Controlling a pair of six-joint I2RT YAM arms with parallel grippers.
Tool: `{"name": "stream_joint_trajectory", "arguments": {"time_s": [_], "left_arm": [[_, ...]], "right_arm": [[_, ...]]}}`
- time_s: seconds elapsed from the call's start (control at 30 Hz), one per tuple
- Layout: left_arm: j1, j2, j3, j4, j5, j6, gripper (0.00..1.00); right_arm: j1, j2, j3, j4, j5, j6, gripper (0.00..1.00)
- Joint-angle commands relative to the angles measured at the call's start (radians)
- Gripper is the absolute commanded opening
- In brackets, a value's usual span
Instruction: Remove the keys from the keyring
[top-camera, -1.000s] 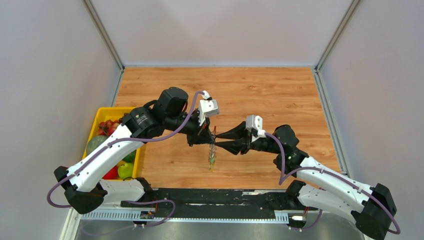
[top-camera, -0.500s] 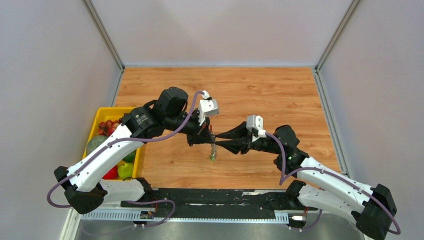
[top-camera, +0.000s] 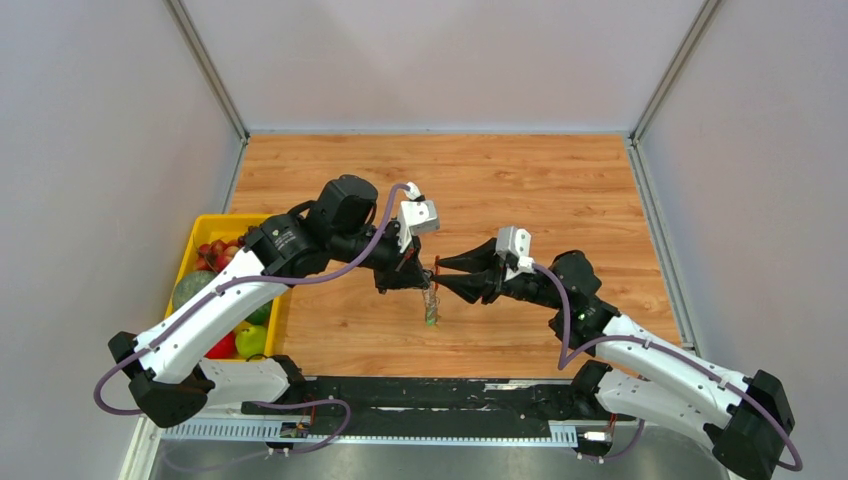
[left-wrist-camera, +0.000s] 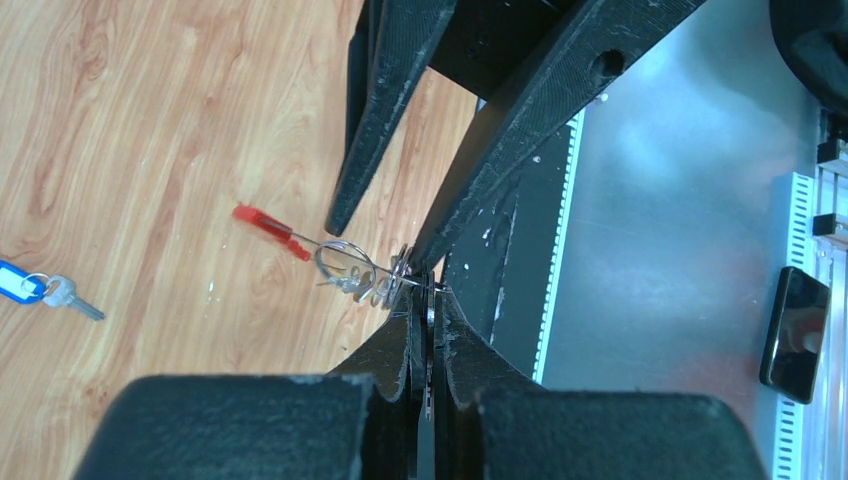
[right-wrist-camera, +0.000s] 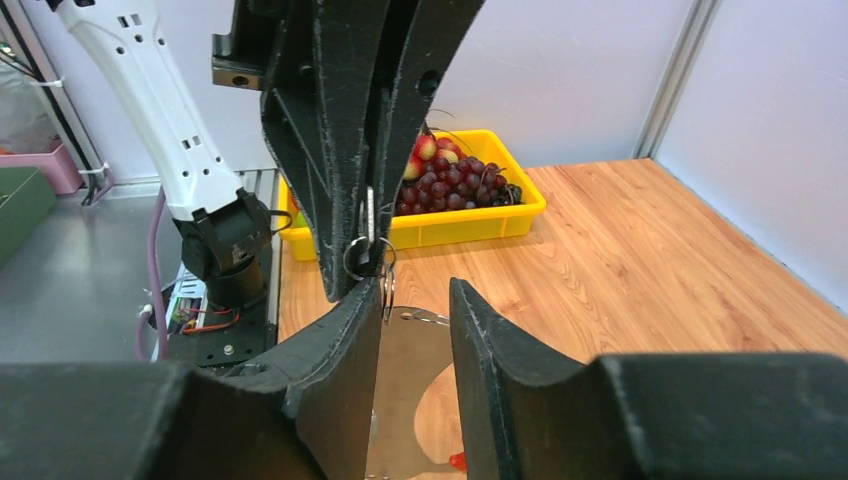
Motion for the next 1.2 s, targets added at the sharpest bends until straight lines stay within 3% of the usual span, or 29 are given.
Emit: {"name": "stream_joint_trajectory", "arguments": {"time_s": [0.0,0.23,0.57,0.9,1.17], "left_arm": [[-0.007,-0.002,0.033,0.029,0.037,0.001,0.0],[-0.008,0.001,0.036,0.039,0.04,-0.006,0.0],[-0.008,-0.017,0.037,0.054,-0.013,-0.019,0.0],[0.006,-0.014,-0.01,0.035,-0.116,-0.039,0.0],[0.039,0.001,-0.116,0.134,-0.028,-0.12,0.0]], "right_arm": [[0.002,-0.022,0.013,0.014,0.045,-0.014,0.37],[0.003,0.009,0.03,0.013,-0.02,-0.006,0.32],[0.002,0.021,0.048,-0.016,-0.057,-0.02,0.0],[0.002,-0.08,-0.022,0.049,0.076,0.001,0.0],[0.003,-0.103,-0.081,0.182,0.127,0.071,0.0]]}}
